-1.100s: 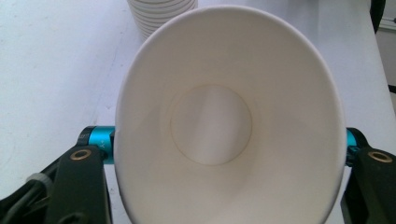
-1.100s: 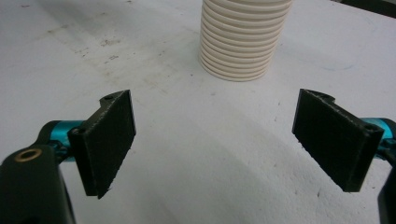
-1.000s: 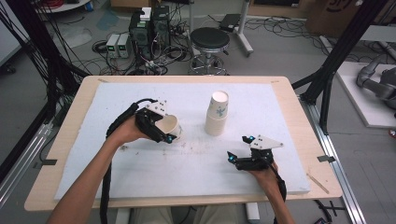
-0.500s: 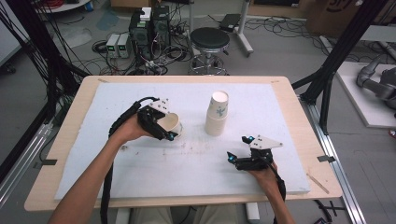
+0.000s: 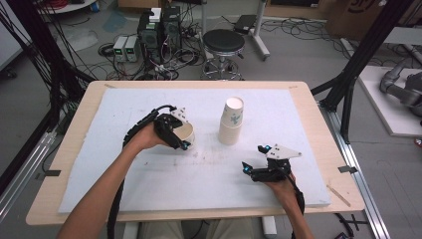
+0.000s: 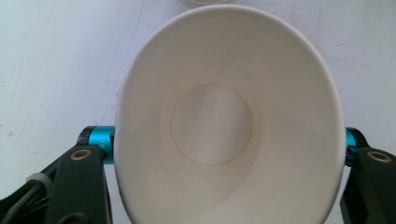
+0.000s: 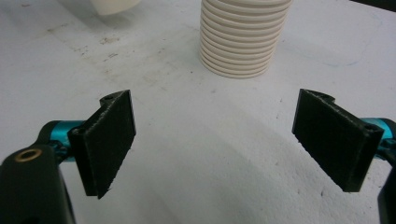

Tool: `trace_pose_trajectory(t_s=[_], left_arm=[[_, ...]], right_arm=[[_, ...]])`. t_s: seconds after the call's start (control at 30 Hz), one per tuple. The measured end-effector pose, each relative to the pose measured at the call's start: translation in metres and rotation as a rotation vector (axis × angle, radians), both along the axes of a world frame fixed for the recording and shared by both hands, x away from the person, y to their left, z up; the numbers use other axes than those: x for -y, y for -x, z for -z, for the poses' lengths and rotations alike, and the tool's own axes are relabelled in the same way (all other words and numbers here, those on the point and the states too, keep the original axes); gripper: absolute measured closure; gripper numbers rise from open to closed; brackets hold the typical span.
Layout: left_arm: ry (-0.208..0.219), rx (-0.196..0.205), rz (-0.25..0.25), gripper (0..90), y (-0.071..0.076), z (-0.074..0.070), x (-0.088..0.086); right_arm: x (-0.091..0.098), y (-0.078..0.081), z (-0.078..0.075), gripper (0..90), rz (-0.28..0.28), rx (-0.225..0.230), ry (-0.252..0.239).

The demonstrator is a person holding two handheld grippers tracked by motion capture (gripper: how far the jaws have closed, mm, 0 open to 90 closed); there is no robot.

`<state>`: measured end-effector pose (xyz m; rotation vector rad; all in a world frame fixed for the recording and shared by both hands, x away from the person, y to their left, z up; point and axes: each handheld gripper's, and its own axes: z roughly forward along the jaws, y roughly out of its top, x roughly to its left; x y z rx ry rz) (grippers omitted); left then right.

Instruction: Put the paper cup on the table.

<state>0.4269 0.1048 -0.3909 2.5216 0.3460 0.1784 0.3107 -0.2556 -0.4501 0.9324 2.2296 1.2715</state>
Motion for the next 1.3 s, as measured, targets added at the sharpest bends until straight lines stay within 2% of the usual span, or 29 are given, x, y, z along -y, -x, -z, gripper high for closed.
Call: trace_pose_trajectory(t_s=[0.1,0.4,0.53,0.6,0.67,0.8,0.9,1.0,1.2,1.3], left_arm=[[-0.032,-0.005,-0.017,31.8,-0.004,0.007,0.004],[-0.026,-0.014,-0.03,30.2,-0.007,0.009,0.011],[-0.025,-0.012,-0.027,22.8,-0.009,0.013,0.013],[-0.009,-0.028,-0.025,12.1,-0.01,0.015,0.014],[-0.004,-0.027,-0.02,11.4,-0.01,0.017,0.013],[0.024,-0.053,-0.038,10.8,-0.011,0.021,0.009],[0.037,-0.051,-0.057,10.8,-0.01,0.024,0.004],[0.046,-0.042,-0.067,10.8,-0.009,0.022,0.0],[0.056,-0.051,-0.073,11.0,-0.005,0.016,-0.006],[0.09,-0.059,-0.092,10.9,0.0,0.018,-0.014]], right_arm=[[0.0,0.0,0.0,13.8,0.0,0.002,0.003],[0.0,-0.001,0.0,13.8,-0.004,-0.006,-0.005],[0.001,-0.001,0.0,13.8,-0.005,-0.001,-0.009],[0.001,-0.001,0.0,13.9,-0.007,-0.004,-0.009],[0.001,-0.001,0.0,13.8,-0.006,-0.007,-0.008],[0.001,-0.001,0.0,13.8,-0.007,-0.008,-0.012],[0.001,-0.001,0.0,13.8,-0.007,-0.01,-0.012],[0.001,-0.001,0.0,13.8,-0.008,-0.012,-0.011],[0.001,-0.001,0.0,13.8,-0.01,-0.013,-0.012],[0.001,-0.001,0.0,13.8,-0.009,-0.013,-0.013]])
